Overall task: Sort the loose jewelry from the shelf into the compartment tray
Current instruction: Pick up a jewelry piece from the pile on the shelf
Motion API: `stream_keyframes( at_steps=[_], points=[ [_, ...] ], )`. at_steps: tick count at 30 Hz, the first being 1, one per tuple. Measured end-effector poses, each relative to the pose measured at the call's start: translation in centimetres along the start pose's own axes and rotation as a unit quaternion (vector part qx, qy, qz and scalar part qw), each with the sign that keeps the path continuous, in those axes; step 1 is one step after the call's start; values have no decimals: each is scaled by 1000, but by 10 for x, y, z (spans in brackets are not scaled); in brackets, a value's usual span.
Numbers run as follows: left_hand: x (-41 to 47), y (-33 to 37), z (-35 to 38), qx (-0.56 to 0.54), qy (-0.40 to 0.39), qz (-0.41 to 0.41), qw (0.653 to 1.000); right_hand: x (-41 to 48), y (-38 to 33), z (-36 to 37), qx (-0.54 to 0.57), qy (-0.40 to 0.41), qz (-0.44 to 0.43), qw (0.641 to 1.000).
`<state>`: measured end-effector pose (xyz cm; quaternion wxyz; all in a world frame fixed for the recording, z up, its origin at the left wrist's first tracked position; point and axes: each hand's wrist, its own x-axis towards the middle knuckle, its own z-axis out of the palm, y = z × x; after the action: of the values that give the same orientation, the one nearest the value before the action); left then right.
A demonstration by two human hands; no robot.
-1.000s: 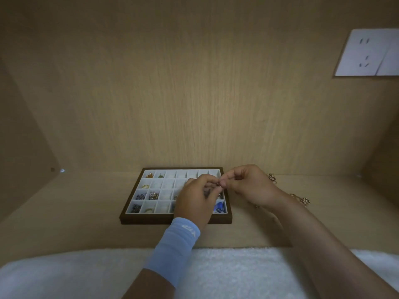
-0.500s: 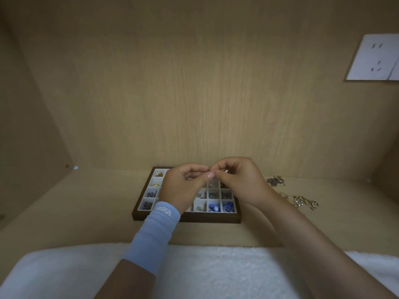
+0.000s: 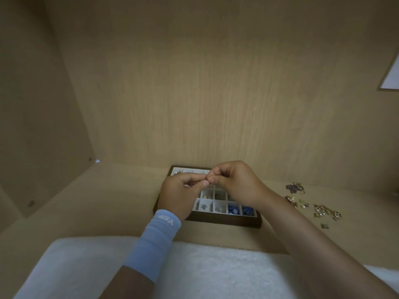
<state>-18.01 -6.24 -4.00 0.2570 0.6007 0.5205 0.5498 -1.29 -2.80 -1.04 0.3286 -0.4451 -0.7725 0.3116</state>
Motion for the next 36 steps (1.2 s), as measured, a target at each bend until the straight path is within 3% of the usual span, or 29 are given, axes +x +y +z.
stream_keyframes(
  at_steps=[3, 5, 8, 12, 16, 25, 31, 36],
  points=[
    [0, -8, -2, 12, -31, -8, 999, 0, 5, 9, -31, 14, 11, 999],
    [-2, -14, -3, 81, -66, 4, 995, -2, 7, 11, -82, 14, 18, 996],
    [-5, -19, -10, 251, -113, 71, 959, -5, 7, 8, -175, 0, 20, 984],
    [-5, -19, -19, 345, -172, 74, 920, -5, 4, 5, -245, -50, 10, 968],
    [-5, -23, -20, 338, -196, 73, 917, -5, -2, 14, -302, -122, 1, 946],
    [-6, -30, -22, 314, -187, 57, 929, -2, -6, 27, -375, -145, -19, 916],
    [-9, -17, -2, 292, -99, 75, 948, -18, 0, -11, -314, -99, 14, 944],
    [-7, 6, 41, 274, -157, 112, 942, -34, 28, -66, -363, -42, 104, 925]
  ],
)
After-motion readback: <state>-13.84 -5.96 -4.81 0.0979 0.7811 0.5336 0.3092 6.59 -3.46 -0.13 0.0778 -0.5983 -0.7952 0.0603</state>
